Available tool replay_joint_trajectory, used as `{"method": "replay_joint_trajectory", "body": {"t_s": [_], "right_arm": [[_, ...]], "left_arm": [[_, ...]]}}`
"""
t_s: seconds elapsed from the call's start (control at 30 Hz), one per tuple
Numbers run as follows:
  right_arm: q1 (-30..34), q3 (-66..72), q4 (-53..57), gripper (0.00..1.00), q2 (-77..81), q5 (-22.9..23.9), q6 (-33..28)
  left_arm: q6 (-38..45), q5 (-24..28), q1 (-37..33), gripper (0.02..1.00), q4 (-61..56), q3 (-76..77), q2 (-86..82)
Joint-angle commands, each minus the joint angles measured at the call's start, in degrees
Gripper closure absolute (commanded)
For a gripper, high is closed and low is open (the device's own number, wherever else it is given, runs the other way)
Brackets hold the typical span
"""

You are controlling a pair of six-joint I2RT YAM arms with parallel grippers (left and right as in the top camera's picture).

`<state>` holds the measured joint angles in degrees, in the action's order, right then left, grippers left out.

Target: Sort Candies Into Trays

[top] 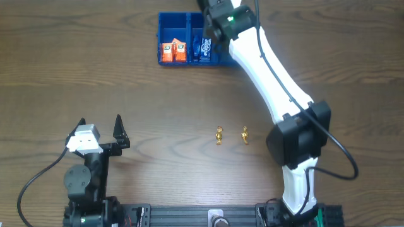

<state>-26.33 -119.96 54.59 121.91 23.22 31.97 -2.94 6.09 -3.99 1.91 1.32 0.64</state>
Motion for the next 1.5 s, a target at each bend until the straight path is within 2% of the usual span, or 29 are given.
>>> {"method": "replay_joint_trajectory", "body": {"t_s": [0.03, 0.17, 0.27, 0.37, 0.53, 0.63, 0.77, 0.9, 0.97, 1.13, 1.33, 1.5], "right_arm": [[2.97, 0.68, -1.14, 0.801, 4.63, -1.46, -2.49], [4.48, 0.70, -1.40, 0.768, 7.32, -3.41, -2.49], [4.50, 0.70, -1.53, 0.647, 8.00, -3.37, -3.32], [4.50, 0.68, -1.55, 0.470, 7.69, -3.39, -3.58], [3.85, 0.76, 0.13, 0.356, 4.63, -3.82, -3.58], [2.40, 3.08, 1.95, 0.334, 0.98, -4.68, -3.61], [-1.11, 14.34, 1.18, 0.312, -7.04, -8.94, -3.54], [-5.57, 33.46, -2.38, 0.292, -16.98, -17.44, -2.71], [-7.26, 39.74, -3.26, 0.290, -19.45, -19.32, -1.11], [-11.69, 52.96, -4.94, 0.288, -21.09, -20.02, 4.74], [-12.61, 61.22, -10.56, 0.288, -20.90, -20.61, 6.03], [-12.63, 61.94, -12.37, 0.288, -20.13, -20.92, 6.23]], "left_arm": [[0.39, 1.01, -0.22, 0.020, 1.97, -1.05, -0.26], [0.39, 1.01, -0.22, 0.020, 1.97, -1.05, -0.26], [0.39, 1.01, -0.22, 0.020, 1.97, -1.05, -0.26], [0.39, 0.98, -0.22, 0.020, 1.97, -1.05, -0.26], [0.39, 1.01, -0.22, 0.020, 1.97, -1.05, -0.26], [0.39, 0.98, -0.22, 0.020, 1.97, -1.05, -0.26], [0.39, 1.01, -0.22, 0.020, 1.97, -1.05, -0.26], [0.39, 1.01, -0.22, 0.020, 1.97, -1.05, -0.26], [0.39, 1.01, -0.22, 0.020, 1.97, -1.05, -0.26], [0.39, 1.01, -0.22, 0.020, 1.97, -1.05, -0.26], [0.39, 1.01, -0.22, 0.020, 1.97, -1.05, -0.26], [0.39, 1.01, -0.22, 0.020, 1.97, -1.05, -0.26]]}}
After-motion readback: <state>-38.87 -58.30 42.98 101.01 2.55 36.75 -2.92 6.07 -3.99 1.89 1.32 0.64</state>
